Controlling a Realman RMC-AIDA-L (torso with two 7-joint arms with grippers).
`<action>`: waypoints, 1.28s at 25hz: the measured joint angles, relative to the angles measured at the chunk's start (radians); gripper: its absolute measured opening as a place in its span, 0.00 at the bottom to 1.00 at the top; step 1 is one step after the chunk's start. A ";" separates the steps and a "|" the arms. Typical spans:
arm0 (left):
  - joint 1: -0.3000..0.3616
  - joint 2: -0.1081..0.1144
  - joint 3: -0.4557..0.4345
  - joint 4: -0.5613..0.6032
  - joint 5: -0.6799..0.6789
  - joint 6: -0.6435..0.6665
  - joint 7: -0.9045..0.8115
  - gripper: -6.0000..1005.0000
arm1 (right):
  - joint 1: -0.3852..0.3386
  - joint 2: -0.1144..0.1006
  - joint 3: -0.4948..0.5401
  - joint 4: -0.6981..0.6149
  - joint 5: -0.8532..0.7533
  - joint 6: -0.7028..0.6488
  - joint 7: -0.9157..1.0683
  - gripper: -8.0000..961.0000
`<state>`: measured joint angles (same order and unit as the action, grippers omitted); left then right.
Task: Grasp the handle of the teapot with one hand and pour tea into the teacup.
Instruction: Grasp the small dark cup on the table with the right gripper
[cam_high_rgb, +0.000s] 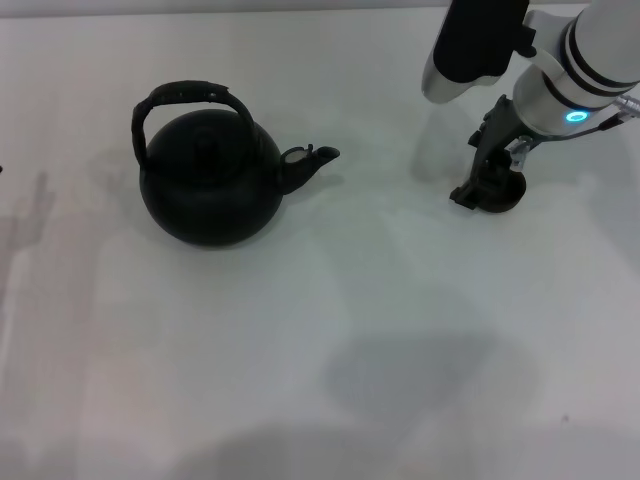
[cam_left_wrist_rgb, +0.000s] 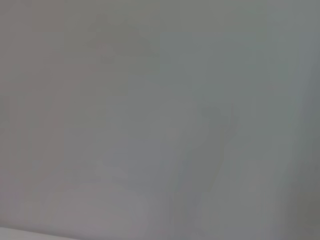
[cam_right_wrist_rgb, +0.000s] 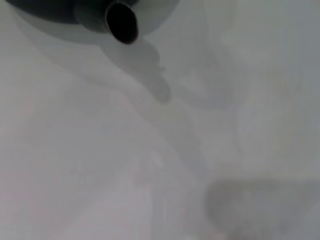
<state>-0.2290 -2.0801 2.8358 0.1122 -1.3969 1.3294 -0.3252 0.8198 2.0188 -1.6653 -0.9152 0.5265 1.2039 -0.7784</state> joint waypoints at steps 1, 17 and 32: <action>-0.002 0.000 -0.002 0.000 -0.002 -0.002 0.000 0.87 | 0.002 0.000 0.001 0.004 -0.004 0.001 0.000 0.84; -0.010 0.000 -0.006 0.001 -0.034 -0.024 -0.007 0.87 | -0.006 -0.004 0.011 0.012 -0.059 0.040 0.022 0.84; -0.003 0.000 -0.006 0.005 -0.034 -0.022 -0.008 0.87 | -0.019 -0.002 0.036 0.001 -0.084 0.084 0.024 0.83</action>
<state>-0.2320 -2.0800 2.8302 0.1168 -1.4312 1.3073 -0.3329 0.8007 2.0165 -1.6290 -0.9139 0.4422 1.2875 -0.7547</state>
